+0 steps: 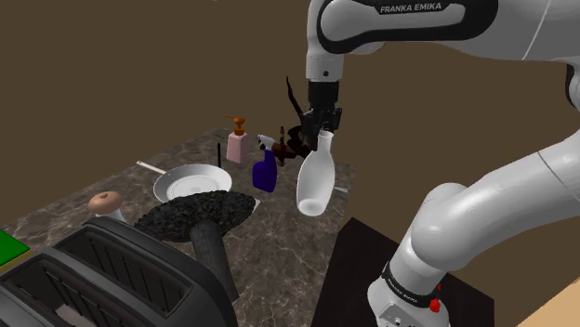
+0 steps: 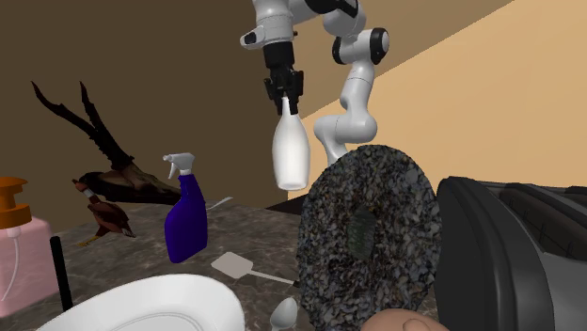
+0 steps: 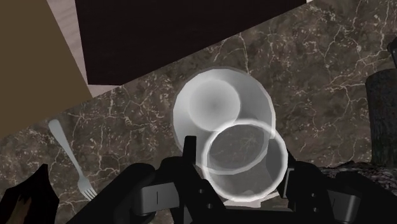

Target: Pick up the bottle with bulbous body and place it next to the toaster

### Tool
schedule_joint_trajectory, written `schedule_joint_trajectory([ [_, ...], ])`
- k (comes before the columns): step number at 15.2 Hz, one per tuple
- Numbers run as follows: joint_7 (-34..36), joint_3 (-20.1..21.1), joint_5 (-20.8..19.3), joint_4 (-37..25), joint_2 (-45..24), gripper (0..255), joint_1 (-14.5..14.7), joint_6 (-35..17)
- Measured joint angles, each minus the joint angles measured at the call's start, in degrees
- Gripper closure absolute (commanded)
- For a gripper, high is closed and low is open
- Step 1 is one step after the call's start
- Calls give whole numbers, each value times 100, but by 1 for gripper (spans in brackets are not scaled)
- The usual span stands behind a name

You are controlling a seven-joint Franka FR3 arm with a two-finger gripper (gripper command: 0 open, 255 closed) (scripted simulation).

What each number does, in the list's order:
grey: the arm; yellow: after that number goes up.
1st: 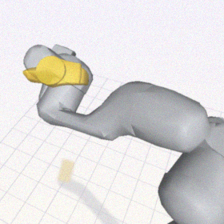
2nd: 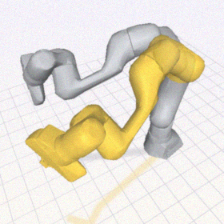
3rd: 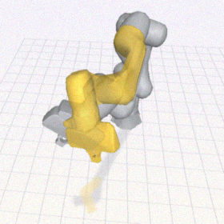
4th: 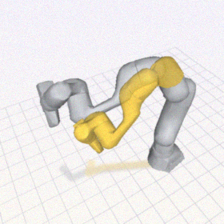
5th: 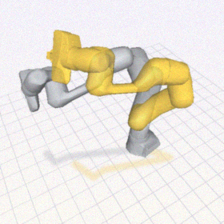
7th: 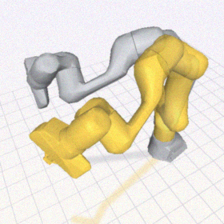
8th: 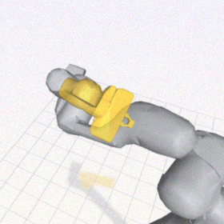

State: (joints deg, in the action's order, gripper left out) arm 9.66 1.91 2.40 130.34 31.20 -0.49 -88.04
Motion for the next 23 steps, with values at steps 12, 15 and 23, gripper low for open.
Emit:
schedule_joint_trajectory([
  [12, 37, -6, -3, -1052, -138, 255, 1, 914],
  [15, 41, -11, -6, -1336, -204, 255, -1, 1132],
  [23, 57, -21, -11, -2161, -428, 255, -4, 1732],
])
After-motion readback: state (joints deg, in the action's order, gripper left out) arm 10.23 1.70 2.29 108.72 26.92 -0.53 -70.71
